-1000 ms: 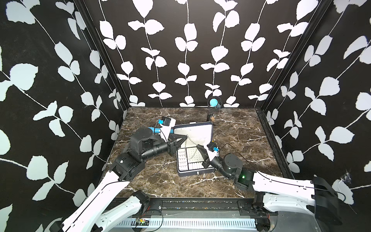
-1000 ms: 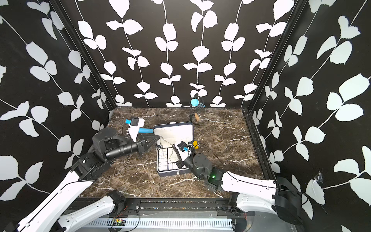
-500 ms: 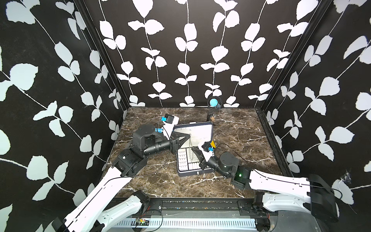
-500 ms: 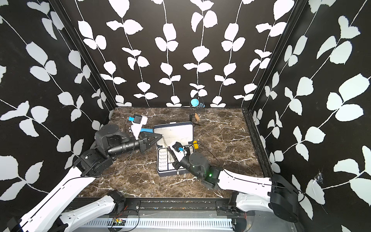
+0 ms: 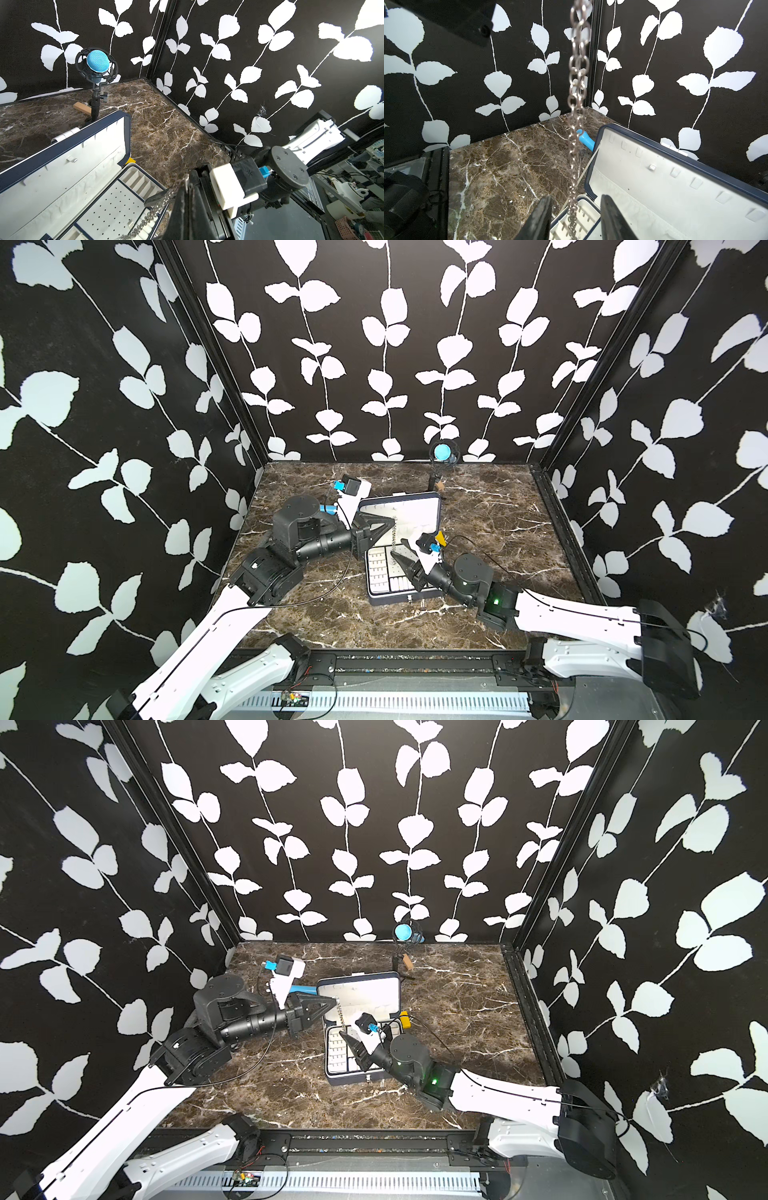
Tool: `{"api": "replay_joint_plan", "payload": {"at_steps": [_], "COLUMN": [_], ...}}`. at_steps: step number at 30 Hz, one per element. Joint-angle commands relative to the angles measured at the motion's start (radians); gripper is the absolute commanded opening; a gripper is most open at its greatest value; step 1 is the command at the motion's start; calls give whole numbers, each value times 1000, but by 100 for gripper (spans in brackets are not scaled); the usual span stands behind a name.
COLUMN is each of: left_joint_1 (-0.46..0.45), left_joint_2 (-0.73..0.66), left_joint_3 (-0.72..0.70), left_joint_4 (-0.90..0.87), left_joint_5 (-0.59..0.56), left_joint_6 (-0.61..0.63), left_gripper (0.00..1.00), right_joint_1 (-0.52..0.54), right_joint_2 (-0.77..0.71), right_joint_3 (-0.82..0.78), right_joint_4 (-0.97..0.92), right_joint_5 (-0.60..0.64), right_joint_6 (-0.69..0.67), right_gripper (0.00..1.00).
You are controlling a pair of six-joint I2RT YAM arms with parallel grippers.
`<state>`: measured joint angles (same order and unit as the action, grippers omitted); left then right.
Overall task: Put jewelry chain into jewelry box
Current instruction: Adjust the necklace.
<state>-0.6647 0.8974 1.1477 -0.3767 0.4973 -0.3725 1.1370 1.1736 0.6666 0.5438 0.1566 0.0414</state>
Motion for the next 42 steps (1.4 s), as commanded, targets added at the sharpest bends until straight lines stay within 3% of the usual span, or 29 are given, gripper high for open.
{"api": "replay_joint_plan", "payload": {"at_steps": [1,17,27,36,42], "left_joint_1": [5,5,5,5,5], "left_joint_2": [-7,-10,-8,-13,-12], "left_joint_3": [32,33,34,35,37], "left_joint_4": [-5,-10,-10,-11,-13], "left_joint_5": [18,27,25,27,25], "left_joint_6": [16,20,23,22,24], "left_gripper": [0,0,0,0,0], "right_joint_1": [-3,-3,-3,-3,-3], "right_joint_2": [6,66,61,54,54], "right_joint_3": [26,58,49,42,41], "right_joint_4": [5,50,62,67,68], "right_joint_5": [-3,-1,-2,-7,-15], "right_joint_6": [0,-10,-7,-8,-8], "right_gripper": [43,43,35,10,1]}}
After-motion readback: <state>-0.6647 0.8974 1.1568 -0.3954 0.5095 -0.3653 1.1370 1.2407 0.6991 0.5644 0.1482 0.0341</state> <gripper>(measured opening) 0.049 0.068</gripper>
